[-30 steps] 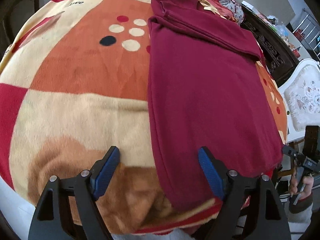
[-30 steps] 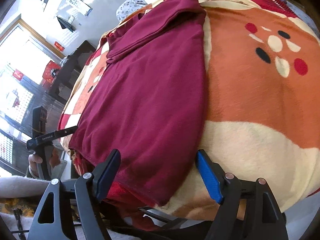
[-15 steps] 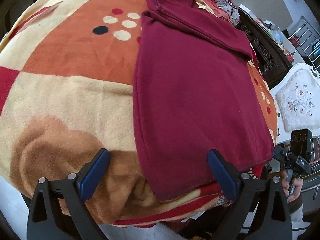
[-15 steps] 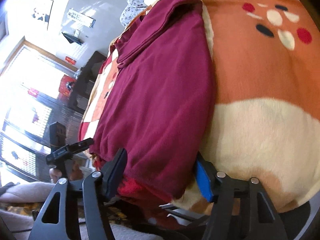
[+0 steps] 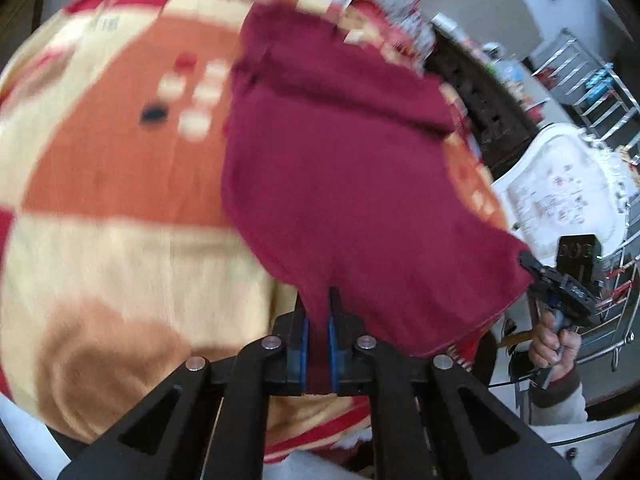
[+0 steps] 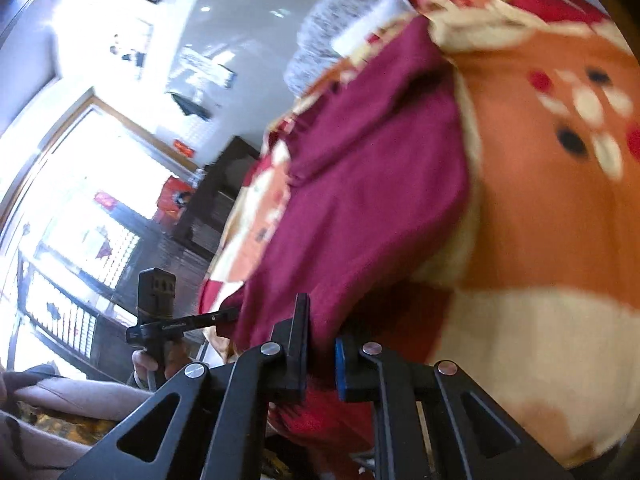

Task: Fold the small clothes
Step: 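Grasp the hem with both grippers and fold it toward the collar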

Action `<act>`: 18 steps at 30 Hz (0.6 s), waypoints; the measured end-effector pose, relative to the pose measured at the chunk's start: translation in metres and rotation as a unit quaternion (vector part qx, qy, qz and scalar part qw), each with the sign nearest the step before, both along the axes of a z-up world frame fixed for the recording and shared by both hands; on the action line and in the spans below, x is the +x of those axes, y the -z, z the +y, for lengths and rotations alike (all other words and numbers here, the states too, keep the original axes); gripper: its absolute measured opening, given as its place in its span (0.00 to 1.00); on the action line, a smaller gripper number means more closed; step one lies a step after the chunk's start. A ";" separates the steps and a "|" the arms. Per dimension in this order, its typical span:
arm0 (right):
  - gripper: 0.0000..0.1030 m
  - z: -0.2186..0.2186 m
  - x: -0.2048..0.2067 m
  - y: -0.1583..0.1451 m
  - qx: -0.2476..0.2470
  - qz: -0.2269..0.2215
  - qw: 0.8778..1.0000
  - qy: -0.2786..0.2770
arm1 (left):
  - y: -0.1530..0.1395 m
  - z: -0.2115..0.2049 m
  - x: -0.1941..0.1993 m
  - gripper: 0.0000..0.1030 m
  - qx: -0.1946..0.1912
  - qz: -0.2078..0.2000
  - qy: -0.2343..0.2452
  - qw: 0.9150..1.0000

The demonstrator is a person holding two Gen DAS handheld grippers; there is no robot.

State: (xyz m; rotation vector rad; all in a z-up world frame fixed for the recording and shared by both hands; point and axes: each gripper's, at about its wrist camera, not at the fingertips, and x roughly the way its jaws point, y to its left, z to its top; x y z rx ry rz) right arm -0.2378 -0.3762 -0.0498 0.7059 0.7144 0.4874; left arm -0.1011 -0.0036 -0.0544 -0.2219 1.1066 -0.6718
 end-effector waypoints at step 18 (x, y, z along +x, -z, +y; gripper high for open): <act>0.10 -0.062 0.188 -0.085 -0.052 -0.090 0.990 0.097 | -0.089 -0.063 0.206 0.07 -0.033 -0.142 -0.064 0.987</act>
